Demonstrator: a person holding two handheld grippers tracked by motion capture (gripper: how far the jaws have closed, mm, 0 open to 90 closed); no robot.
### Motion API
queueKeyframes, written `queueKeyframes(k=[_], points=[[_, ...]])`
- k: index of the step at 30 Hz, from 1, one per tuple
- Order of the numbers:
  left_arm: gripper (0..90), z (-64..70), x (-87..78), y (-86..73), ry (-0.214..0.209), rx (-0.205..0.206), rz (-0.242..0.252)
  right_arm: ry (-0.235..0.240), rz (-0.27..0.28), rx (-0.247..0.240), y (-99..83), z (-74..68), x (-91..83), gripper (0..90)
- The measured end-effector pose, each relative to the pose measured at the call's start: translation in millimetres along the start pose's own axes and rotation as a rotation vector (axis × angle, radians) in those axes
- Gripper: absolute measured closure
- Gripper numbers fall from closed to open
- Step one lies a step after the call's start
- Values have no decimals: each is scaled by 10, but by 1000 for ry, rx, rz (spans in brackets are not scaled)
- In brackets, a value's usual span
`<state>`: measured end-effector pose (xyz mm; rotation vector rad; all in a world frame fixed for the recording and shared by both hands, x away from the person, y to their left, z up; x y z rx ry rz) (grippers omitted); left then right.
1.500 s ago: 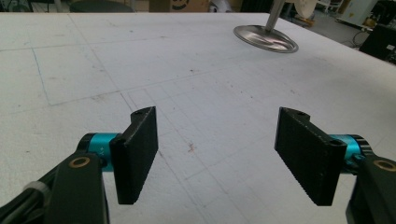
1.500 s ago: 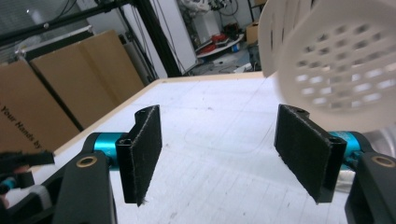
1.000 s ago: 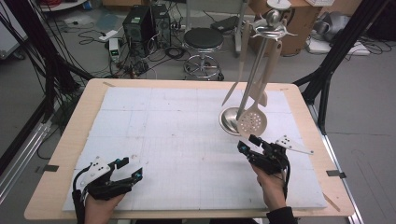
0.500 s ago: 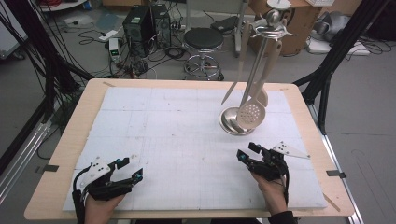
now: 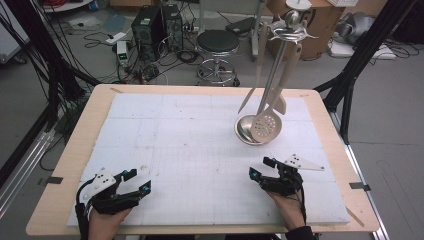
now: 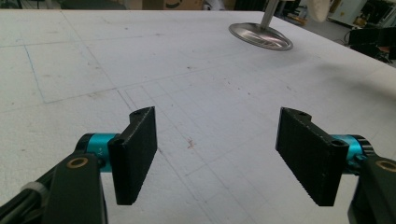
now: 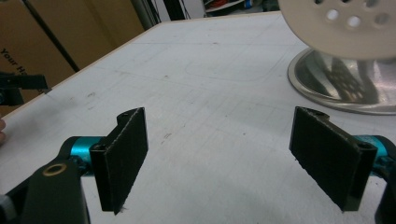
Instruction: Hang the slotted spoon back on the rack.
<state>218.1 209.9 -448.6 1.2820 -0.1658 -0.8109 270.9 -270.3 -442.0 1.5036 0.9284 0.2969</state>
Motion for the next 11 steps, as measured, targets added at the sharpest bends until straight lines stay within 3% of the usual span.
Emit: queueKeyframes(k=[11], points=[[299,5,9,-3,1,3,-4,1,-12,-6,-15,-9,32,185]])
Point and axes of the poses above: each handheld gripper's, and its own axes: x roughly forward along the jaws, y roughly out of its top, z roughly to its right, the point moved 1 cm from there along x, roughly forward along the jaws, and after that the axes turned 8 degrees about -x, right-handed, at the moved point
